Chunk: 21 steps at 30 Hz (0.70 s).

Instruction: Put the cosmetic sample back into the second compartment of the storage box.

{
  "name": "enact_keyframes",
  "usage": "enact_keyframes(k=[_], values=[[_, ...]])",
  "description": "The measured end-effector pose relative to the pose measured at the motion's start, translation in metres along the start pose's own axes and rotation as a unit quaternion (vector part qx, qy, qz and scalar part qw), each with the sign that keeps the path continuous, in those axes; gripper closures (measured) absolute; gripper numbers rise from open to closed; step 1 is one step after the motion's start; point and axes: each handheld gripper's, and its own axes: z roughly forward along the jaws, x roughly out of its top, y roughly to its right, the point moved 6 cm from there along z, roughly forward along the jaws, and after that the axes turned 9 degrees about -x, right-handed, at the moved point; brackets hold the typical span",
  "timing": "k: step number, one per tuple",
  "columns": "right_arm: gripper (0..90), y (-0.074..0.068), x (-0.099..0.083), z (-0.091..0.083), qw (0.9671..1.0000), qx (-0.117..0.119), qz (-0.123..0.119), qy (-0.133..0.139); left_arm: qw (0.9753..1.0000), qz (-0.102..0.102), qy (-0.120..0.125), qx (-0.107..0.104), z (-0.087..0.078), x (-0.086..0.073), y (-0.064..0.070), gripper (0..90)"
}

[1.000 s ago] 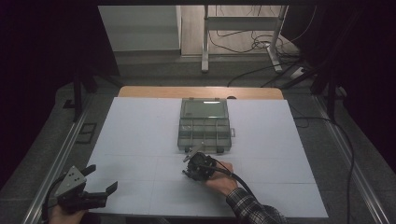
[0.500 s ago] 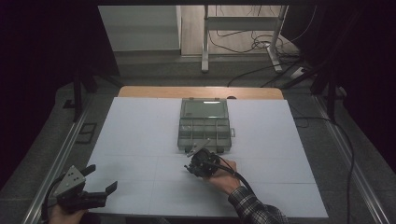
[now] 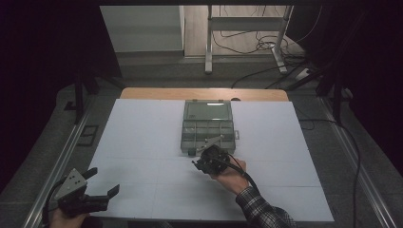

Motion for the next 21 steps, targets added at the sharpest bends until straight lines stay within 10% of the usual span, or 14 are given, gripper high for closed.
enact_keyframes(k=[21], values=[[80.9,0.026,0.009,-0.006,0.9990,-0.022,0.032,0.025,1.0000,0.002,-0.004,-0.001,0.002,0.000,0.000,1.9]])
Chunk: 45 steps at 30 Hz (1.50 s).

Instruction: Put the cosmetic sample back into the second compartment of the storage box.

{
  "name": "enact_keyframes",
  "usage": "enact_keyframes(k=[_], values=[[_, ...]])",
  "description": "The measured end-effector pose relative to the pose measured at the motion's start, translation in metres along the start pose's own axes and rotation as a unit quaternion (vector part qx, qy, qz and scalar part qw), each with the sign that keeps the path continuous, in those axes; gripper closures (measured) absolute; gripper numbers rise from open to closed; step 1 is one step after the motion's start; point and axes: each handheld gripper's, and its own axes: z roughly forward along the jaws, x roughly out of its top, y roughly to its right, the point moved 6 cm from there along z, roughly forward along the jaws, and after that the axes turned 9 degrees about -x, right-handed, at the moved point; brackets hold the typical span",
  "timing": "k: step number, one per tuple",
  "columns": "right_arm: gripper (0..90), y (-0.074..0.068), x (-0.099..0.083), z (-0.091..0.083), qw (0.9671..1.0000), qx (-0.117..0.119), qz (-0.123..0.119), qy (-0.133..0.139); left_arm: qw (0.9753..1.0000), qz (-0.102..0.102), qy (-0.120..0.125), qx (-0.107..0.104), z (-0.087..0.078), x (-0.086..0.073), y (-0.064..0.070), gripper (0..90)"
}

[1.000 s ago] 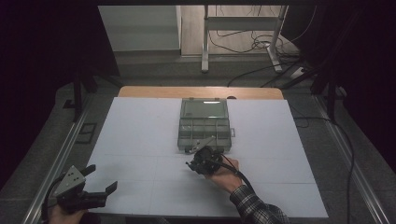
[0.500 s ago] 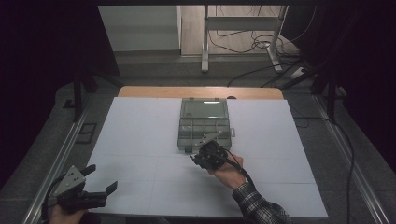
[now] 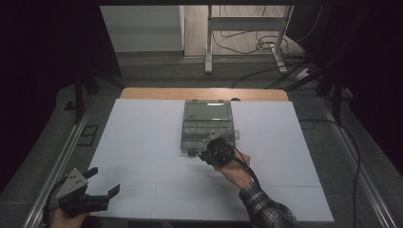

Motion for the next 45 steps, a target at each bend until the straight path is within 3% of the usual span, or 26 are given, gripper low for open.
enact_keyframes(k=[21,45], values=[[80.9,0.031,0.022,0.012,0.9992,-0.023,0.030,0.016,1.0000,-0.003,0.001,-0.003,0.001,0.000,-0.001,1.9],[80.9,0.063,0.046,0.036,0.9967,-0.060,0.054,0.014,1.0000,-0.005,0.001,-0.004,0.002,0.001,-0.002,2.0]])
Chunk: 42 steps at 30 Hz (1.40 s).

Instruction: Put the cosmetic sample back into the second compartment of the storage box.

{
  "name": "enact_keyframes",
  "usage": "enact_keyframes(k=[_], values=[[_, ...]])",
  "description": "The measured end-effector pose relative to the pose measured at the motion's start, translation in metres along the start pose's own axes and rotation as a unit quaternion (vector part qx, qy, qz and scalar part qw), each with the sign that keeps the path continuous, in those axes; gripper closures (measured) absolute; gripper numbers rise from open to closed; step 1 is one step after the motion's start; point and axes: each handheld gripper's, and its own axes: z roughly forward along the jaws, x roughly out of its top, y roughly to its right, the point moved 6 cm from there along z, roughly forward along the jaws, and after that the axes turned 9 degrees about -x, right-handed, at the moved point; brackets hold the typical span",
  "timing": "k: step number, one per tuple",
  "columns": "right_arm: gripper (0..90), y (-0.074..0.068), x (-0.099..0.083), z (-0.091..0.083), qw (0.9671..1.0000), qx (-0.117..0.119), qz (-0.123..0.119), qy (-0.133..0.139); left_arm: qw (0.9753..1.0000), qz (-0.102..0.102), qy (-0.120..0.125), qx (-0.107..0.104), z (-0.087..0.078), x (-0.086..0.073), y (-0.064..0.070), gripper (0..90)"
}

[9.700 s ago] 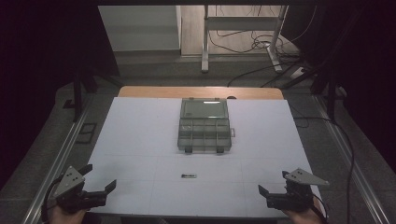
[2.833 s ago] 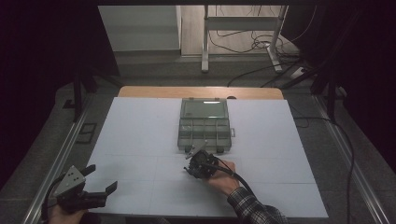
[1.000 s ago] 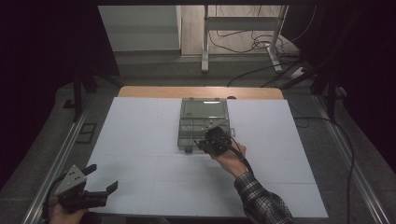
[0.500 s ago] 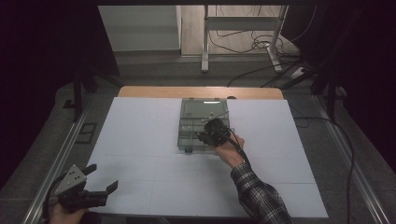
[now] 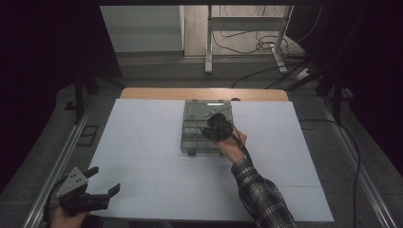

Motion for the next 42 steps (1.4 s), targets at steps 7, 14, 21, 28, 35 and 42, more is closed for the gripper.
enact_keyframes(k=[7,14,21,28,35,42], values=[[80.9,0.004,0.007,0.009,1.0000,-0.006,0.007,0.001,1.0000,0.000,0.000,-0.001,0.000,0.000,0.000,2.1],[80.9,0.005,0.012,0.019,0.9999,-0.014,0.008,-0.004,1.0000,0.000,0.000,-0.001,0.001,0.000,0.000,2.1],[80.8,0.007,0.016,0.029,0.9997,-0.020,0.010,-0.005,1.0000,0.000,-0.001,-0.002,0.001,0.000,-0.001,2.3],[80.6,0.010,0.016,0.038,0.9995,-0.026,0.011,-0.014,1.0000,-0.001,0.000,-0.003,0.001,0.000,-0.001,2.4],[78.6,0.010,0.013,0.044,0.9991,-0.034,0.005,-0.024,1.0000,0.000,0.000,-0.003,0.001,0.000,-0.001,2.4],[72.6,0.009,0.012,0.044,0.9991,-0.032,0.006,-0.027,1.0000,0.000,0.000,-0.003,0.001,0.000,-0.001,2.4]])
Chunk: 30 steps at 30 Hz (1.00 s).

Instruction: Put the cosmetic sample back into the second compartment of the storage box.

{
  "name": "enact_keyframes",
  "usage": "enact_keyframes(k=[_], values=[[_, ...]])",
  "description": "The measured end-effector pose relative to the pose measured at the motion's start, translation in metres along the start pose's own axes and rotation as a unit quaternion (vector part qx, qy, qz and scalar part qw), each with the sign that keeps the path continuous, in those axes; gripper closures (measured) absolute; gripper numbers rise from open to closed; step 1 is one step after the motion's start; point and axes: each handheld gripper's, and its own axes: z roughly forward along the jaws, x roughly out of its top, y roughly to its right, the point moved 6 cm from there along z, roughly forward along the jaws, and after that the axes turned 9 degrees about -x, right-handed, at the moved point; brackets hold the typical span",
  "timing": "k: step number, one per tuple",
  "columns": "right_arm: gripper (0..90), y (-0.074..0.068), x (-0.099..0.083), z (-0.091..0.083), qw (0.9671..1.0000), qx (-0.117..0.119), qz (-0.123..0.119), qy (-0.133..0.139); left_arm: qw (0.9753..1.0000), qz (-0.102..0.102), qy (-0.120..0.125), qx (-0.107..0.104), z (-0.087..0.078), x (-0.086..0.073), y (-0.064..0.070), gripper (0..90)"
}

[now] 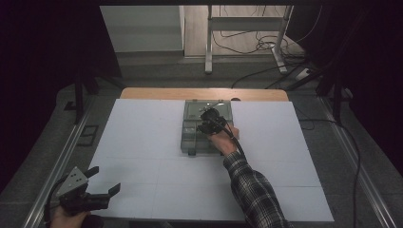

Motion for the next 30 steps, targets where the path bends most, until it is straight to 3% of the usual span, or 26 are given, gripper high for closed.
enact_keyframes(k=[10,30], values=[[59.1,-0.007,0.001,-0.009,0.9997,0.021,-0.004,0.007,1.0000,0.000,0.000,0.001,0.000,0.000,0.000,2.4],[48.6,-0.013,-0.010,-0.036,0.9975,0.057,0.006,0.041,1.0000,-0.003,0.000,0.001,0.000,0.000,0.000,2.4]])
